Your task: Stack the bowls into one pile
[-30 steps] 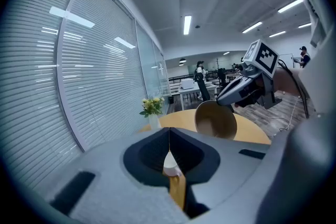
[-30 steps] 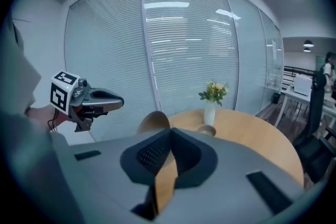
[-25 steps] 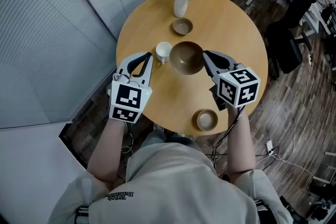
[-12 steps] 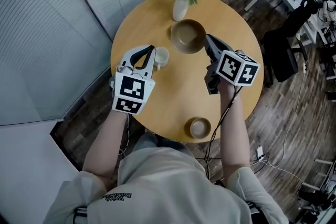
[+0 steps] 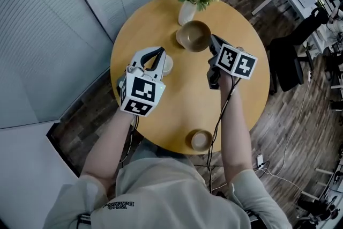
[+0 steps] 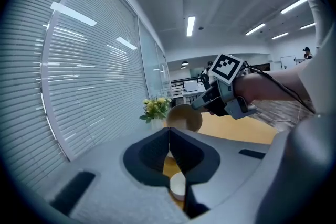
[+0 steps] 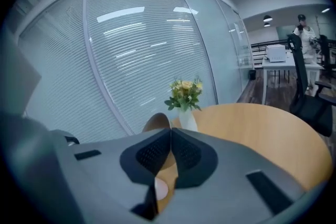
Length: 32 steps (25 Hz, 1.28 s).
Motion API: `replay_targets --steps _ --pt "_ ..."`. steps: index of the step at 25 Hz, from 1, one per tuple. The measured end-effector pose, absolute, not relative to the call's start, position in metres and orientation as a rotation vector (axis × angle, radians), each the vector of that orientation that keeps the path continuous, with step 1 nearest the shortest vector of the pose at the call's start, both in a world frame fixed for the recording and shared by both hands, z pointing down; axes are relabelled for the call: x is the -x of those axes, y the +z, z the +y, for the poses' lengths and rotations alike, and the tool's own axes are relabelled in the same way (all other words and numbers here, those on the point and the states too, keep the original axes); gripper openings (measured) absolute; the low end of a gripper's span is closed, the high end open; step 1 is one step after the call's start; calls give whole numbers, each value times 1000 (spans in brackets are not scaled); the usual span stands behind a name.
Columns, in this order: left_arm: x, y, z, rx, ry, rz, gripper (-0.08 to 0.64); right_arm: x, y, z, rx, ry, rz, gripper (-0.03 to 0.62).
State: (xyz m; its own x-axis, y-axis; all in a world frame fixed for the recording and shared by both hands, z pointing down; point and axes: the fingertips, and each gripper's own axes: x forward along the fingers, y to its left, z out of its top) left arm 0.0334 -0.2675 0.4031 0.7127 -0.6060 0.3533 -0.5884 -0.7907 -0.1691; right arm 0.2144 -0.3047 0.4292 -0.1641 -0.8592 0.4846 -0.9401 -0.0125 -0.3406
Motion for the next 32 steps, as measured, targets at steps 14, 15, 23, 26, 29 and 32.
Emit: replay_targets --steps 14,15,23,26,29,32 --pt "-47 455 -298 2908 -694 981 21 -233 523 -363 -1948 1173 -1976 31" --pt "-49 457 -299 2911 -696 979 21 -235 532 -364 -1950 1205 -1959 31" --pt "-53 472 -301 2928 -722 955 21 -247 586 -372 -2011 1442 -1848 31" --pt "-50 480 -302 2941 -732 955 21 -247 598 -376 -2037 1527 -1832 31" --pt "-47 487 -305 2942 -756 957 21 -244 612 -376 -2021 1526 -1803 31" --pt "-47 490 -306 2955 -753 953 21 -247 619 -374 -2057 1536 -1766 31"
